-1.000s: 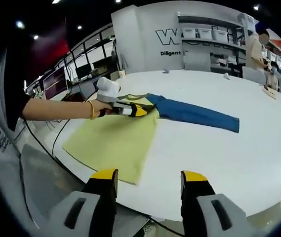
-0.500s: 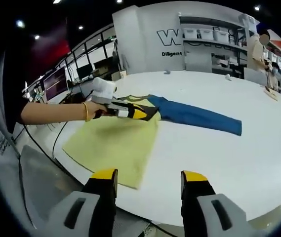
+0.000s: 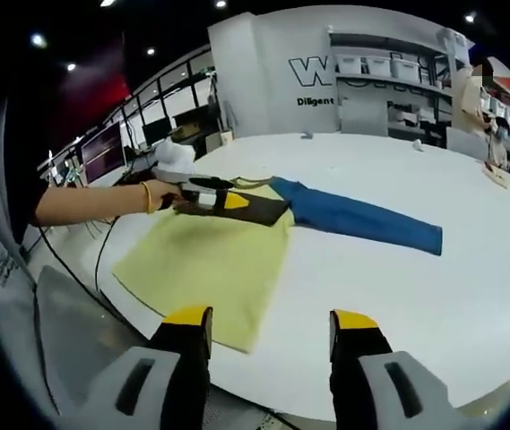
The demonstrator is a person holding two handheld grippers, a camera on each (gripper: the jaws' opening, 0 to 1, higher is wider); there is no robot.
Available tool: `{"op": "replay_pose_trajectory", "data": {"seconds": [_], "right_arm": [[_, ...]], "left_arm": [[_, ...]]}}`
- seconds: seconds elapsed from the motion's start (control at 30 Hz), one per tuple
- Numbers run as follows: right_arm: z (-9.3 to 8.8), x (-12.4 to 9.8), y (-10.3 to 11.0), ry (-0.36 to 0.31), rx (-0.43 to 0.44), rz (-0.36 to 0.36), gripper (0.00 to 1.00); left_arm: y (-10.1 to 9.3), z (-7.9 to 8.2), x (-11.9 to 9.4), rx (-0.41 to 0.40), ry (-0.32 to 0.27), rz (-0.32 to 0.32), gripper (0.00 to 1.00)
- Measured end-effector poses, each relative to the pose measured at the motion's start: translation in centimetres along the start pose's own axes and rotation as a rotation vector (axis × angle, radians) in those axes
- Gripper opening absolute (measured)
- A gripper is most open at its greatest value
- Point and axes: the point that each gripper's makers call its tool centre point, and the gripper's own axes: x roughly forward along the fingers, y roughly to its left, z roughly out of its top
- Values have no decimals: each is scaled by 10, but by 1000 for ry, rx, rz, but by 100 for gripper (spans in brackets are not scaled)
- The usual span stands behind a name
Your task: Fold the garment on the visible template until the final outline fits inside the template.
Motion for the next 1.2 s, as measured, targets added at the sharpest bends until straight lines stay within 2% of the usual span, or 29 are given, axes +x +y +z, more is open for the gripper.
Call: {"op": "replay_pose_trajectory", "data": {"seconds": [0.27, 0.47, 0.67, 0.8, 0.9, 0.97, 1.07, 1.2], "right_arm": [[1, 5, 3, 0, -2, 11, 50], [3, 7, 3, -3, -4, 9, 50], [2, 6, 1, 3, -2, 3, 49], [-1, 5, 0, 11, 13, -1, 48], [0, 6, 2, 12, 22, 5, 48], [0, 7, 2, 13, 19, 5, 48], [0, 7, 2, 14, 22, 2, 48], [0, 7, 2, 18, 33, 3, 47]], "left_arm": [[45, -5, -20, -20, 7, 94, 69], [70, -4, -37, -34, 5, 135, 69], [95, -16, -49, 10, 44, 167, 68], [124, -24, -59, -16, 62, 210, 68], [136, -27, -61, -30, 64, 221, 67], [150, -36, -61, -37, 87, 231, 66], [149, -39, -61, -79, 87, 220, 64], [155, -43, -53, -121, 83, 195, 50]]}}
